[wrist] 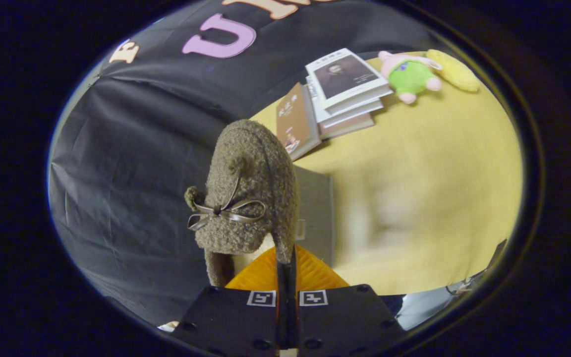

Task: Open the storage box then place both shoes into the box .Put the left shoe in first, then the right shoe, with the right side of both shoes facing outward in a uniform manner.

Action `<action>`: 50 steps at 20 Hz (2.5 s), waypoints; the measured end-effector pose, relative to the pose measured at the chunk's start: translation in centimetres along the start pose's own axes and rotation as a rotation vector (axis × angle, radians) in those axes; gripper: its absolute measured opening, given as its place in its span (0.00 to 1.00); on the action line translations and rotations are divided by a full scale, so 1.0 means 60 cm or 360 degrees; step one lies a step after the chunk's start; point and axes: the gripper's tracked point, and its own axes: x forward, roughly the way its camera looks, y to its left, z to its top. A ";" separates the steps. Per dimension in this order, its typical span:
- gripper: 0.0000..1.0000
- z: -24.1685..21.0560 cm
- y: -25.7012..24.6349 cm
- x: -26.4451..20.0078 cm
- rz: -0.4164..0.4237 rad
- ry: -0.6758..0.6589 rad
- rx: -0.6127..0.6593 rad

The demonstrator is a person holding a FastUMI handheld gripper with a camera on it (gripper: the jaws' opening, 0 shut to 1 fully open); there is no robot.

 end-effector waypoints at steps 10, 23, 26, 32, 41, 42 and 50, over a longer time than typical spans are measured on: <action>0.04 -0.066 0.022 0.163 -0.0378 -0.0014 -0.0152; 0.14 -0.064 0.027 0.167 -0.0510 -0.0230 -0.0277; 0.57 -0.041 0.048 0.123 -0.0424 -0.0380 -0.0319; 1.00 -0.002 0.017 0.013 -0.0466 -0.0807 -0.0538; 1.00 0.025 -0.005 -0.134 -0.0533 -0.1262 -0.0772; 1.00 0.032 -0.003 -0.149 -0.0537 -0.1320 -0.0796; 1.00 0.064 -0.037 -0.276 -0.0706 -0.1570 -0.0949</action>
